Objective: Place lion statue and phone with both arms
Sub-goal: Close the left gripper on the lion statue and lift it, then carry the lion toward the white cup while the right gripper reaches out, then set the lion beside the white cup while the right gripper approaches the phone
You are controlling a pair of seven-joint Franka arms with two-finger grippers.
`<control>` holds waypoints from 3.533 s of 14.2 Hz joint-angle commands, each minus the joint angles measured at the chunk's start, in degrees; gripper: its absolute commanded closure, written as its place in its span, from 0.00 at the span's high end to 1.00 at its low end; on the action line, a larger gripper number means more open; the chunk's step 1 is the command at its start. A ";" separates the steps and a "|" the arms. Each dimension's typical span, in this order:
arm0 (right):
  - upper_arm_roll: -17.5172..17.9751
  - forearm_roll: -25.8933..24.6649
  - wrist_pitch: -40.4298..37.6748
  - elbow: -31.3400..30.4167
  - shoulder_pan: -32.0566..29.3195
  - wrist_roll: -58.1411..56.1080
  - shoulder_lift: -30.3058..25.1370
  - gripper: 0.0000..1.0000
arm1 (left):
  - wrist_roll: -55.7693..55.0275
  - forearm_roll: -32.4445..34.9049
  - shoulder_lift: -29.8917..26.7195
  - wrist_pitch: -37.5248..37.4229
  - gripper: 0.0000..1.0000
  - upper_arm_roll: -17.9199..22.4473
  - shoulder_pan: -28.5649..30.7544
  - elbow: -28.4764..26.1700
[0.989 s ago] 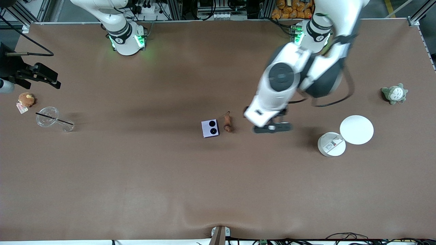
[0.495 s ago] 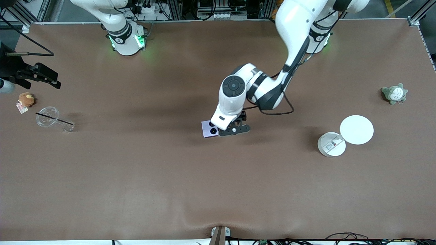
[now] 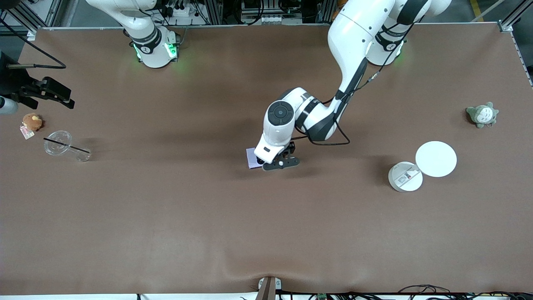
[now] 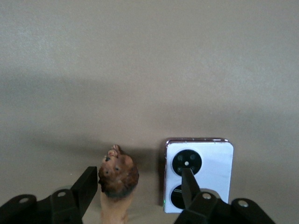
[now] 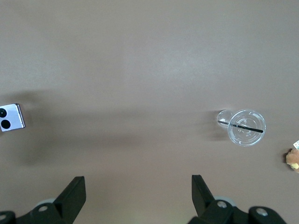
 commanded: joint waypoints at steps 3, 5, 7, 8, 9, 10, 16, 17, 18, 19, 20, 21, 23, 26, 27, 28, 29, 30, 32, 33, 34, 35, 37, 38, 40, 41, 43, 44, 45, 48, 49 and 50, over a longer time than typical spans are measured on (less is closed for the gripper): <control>0.35 0.61 -0.28 -0.11 -0.33 0.56 -0.77 1.00 | 3.62 4.02 0.44 -2.91 0.31 0.53 -0.88 0.60; 0.35 0.61 -0.37 -0.19 -0.33 0.56 -0.77 1.00 | 5.47 4.02 0.44 -3.61 0.22 0.62 -0.45 0.60; 0.35 0.61 -0.37 -0.11 -0.33 0.56 -0.77 1.00 | 6.27 4.02 0.00 -3.79 0.03 0.80 -0.18 0.60; 0.35 0.61 -0.37 -0.11 -0.33 0.56 -0.77 1.00 | 6.27 4.11 -0.35 -3.88 0.00 0.88 0.08 0.69; 0.35 0.61 -0.37 -0.19 -0.33 0.56 -0.77 1.00 | 6.36 4.11 -0.79 -5.01 0.00 0.88 0.87 1.04; 0.35 0.61 -0.37 -0.11 -0.33 0.56 -0.77 1.00 | 7.05 4.19 -1.66 -6.67 0.00 1.32 1.57 1.39; 0.35 0.61 -0.37 -0.11 -0.16 0.56 -0.77 1.00 | 23.98 4.19 -6.94 -11.35 0.00 1.59 13.86 0.61; 0.52 0.61 -0.29 -0.11 -0.07 0.47 -0.77 1.00 | 29.94 4.11 -6.68 -11.35 0.00 1.41 17.01 0.69; 0.70 0.52 0.15 -0.11 0.19 0.04 -0.77 1.00 | 35.13 3.93 -6.33 -11.35 0.00 1.41 18.96 0.61; 0.70 0.43 -0.02 0.24 0.63 0.21 -0.34 1.00 | 38.58 3.84 -6.16 -11.35 0.00 1.50 20.02 0.43; 0.70 0.34 -0.02 1.20 0.98 0.21 0.97 1.00 | 40.01 4.10 -6.07 -11.35 0.00 1.50 21.60 -0.18; 0.70 -0.27 -0.46 2.95 1.94 0.03 2.64 1.00 | 41.33 4.11 -5.98 -11.35 0.00 1.50 22.57 -0.62; 0.70 0.08 -1.07 3.85 2.13 -0.49 4.32 1.00 | 43.18 4.11 -6.24 -11.35 0.00 1.41 25.03 -2.98; 0.70 -0.71 -0.73 3.94 3.26 -0.49 7.21 1.00 | 43.19 4.11 -7.64 -11.18 0.00 1.50 27.06 -7.12; 0.70 -0.71 -0.46 3.94 3.36 -0.49 7.48 1.00 | 43.18 4.11 -8.08 -11.17 0.00 1.50 27.94 -8.17; 0.70 -0.62 -0.29 3.94 3.62 -0.49 7.75 1.00 | 43.27 4.19 -8.70 -10.65 0.00 1.50 28.47 -9.32; 0.70 -0.54 -0.02 3.94 3.89 -0.49 10.27 1.00 | 43.27 4.19 -9.14 -10.21 0.00 1.59 28.38 -10.46; 0.70 -0.45 -0.20 4.55 4.41 -0.49 13.43 1.00 | 43.27 4.19 -9.75 -10.12 0.00 1.59 28.56 -11.34; 0.70 -0.45 -0.46 6.04 5.64 -0.49 14.34 1.00 | 43.27 4.46 -10.98 -9.68 0.00 1.59 28.65 -13.36; 0.70 -0.27 -0.46 6.05 5.73 -0.49 15.13 1.00 | 43.27 4.55 -11.68 -8.37 0.00 1.59 28.82 -14.59; 0.70 -0.45 -0.29 6.22 5.73 -0.49 16.27 1.00 | 43.27 4.63 -12.13 -6.97 0.00 1.59 29.35 -15.73; 0.70 0.07 0.06 6.31 5.30 -0.41 16.62 1.00 | 43.36 4.72 -12.48 -5.82 0.00 1.67 29.44 -16.79; 0.70 0.25 0.50 6.75 5.38 -0.58 18.02 1.00 | 43.62 6.29 -12.66 -3.72 0.00 1.68 29.61 -17.76; 0.79 0.69 0.94 7.27 5.47 -0.67 19.25 1.00 | 43.62 6.65 -12.57 -2.22 0.00 1.59 29.96 -18.29; 0.87 2.97 3.83 8.06 7.30 -0.15 21.46 1.00 | 43.36 6.66 -12.31 0.59 0.00 1.41 31.28 -19.34; 0.87 2.89 4.98 8.07 9.40 -0.06 21.64 1.00 | 43.53 6.66 -12.31 0.95 0.00 1.50 31.28 -19.78; 0.79 2.98 6.74 8.07 11.79 0.64 23.30 1.00 | 43.54 6.66 -12.31 0.96 0.00 1.41 31.81 -19.79; 0.79 2.98 7.70 8.07 13.28 2.21 24.27 1.00 | 43.10 6.66 -12.22 0.96 0.34 1.41 31.90 -19.70; 0.79 2.89 9.19 8.07 14.86 4.41 25.41 1.00 | 42.57 6.13 -12.22 0.96 0.83 1.41 32.16 -19.70; 0.79 2.98 16.30 8.15 18.99 13.45 29.10 1.00 | 42.74 5.95 -13.62 0.17 1.00 0.97 33.57 -19.70; 0.79 2.89 18.41 8.15 20.57 15.48 30.33 1.00 | 42.66 5.95 -14.23 -0.62 1.00 0.97 33.57 -19.35; 0.79 2.63 20.35 8.15 22.07 16.72 31.38 1.00 | 42.57 5.95 -15.02 -1.67 1.00 0.97 33.40 -19.00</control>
